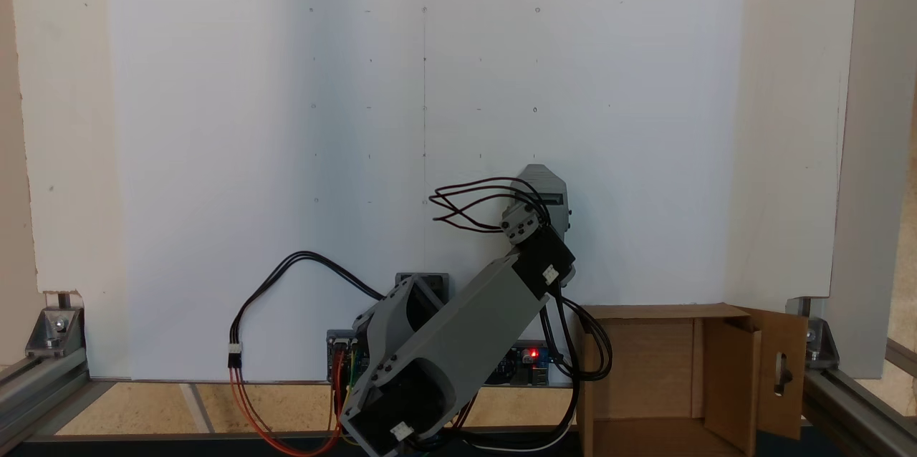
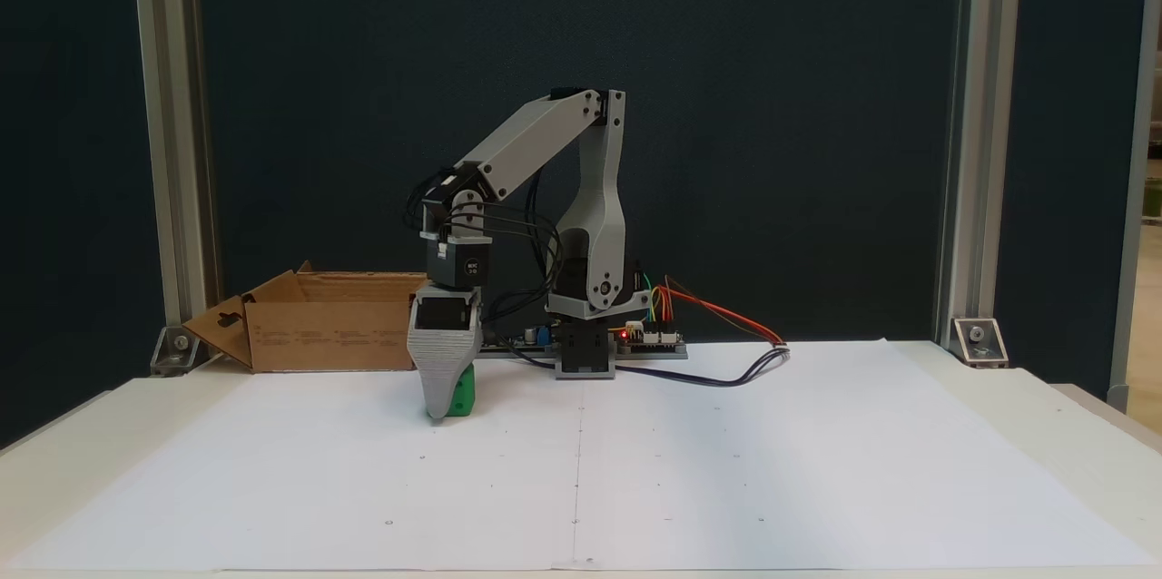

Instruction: Grasp a green dice and put it in the bin.

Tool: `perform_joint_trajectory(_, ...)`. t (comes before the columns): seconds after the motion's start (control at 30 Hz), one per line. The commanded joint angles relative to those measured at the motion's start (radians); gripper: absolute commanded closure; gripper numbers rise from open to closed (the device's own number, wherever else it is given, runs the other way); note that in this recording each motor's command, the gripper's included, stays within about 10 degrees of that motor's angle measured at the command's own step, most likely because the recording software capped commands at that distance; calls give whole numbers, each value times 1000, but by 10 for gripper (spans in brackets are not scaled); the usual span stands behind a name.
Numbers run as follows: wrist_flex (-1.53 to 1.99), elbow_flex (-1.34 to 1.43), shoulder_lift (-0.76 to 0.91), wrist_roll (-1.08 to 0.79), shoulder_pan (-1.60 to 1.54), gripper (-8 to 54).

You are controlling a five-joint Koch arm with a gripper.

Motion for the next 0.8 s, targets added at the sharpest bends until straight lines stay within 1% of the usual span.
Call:
perform_joint_trajectory(0.0,-25,-12,0,-72,0,122)
perform_joint_trajectory(0.23,-40,-12,-11,-72,2,123)
perform_joint_trajectory(0.3,-43,-12,-11,-72,3,202)
perform_joint_trajectory(0.43,-57,-12,-11,-72,5,338)
perform_joint_trajectory(0.67,-12,-12,-6,-61,3,341)
perform_joint_trajectory(0.77,37,-12,44,3,-5,341)
